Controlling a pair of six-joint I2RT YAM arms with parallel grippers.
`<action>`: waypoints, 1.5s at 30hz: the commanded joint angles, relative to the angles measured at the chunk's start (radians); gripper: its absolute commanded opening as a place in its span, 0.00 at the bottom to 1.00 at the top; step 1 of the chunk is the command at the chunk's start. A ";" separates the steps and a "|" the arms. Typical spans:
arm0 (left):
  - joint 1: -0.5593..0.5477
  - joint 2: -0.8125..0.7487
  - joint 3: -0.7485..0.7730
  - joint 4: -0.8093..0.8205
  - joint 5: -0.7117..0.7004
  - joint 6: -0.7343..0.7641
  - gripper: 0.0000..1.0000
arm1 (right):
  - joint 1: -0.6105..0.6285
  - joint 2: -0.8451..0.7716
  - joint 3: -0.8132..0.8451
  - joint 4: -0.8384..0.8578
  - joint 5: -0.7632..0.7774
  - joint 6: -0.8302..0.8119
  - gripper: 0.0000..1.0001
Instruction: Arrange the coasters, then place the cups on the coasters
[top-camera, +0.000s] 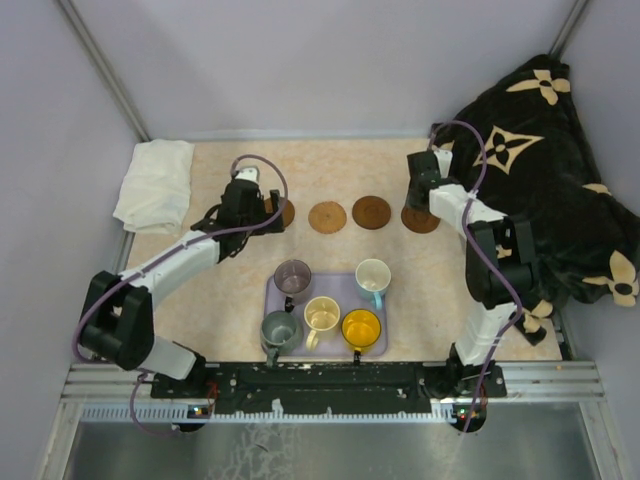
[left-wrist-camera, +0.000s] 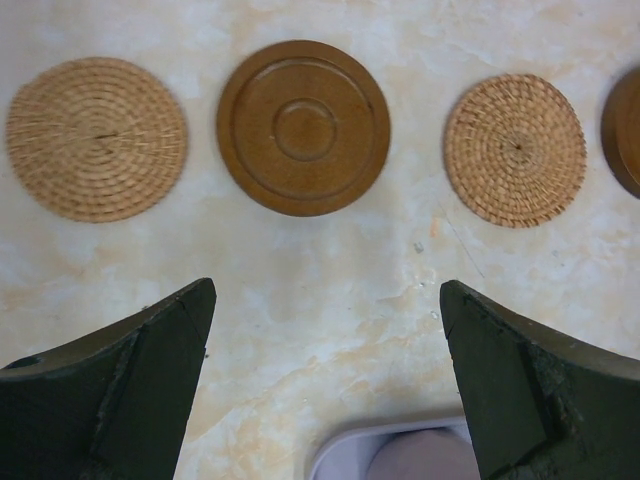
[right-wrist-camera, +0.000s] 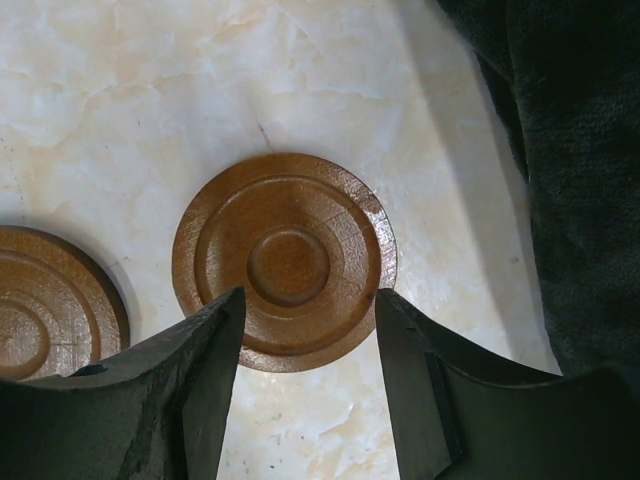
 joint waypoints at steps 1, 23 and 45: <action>0.002 0.078 0.030 0.089 0.206 0.038 0.99 | -0.007 -0.008 -0.011 0.022 -0.002 0.021 0.55; -0.133 0.387 0.259 0.083 0.355 0.183 0.99 | -0.008 -0.050 -0.022 0.041 -0.011 0.022 0.55; -0.153 0.531 0.416 0.099 0.202 0.262 0.99 | -0.007 -0.136 -0.045 0.037 0.005 0.026 0.55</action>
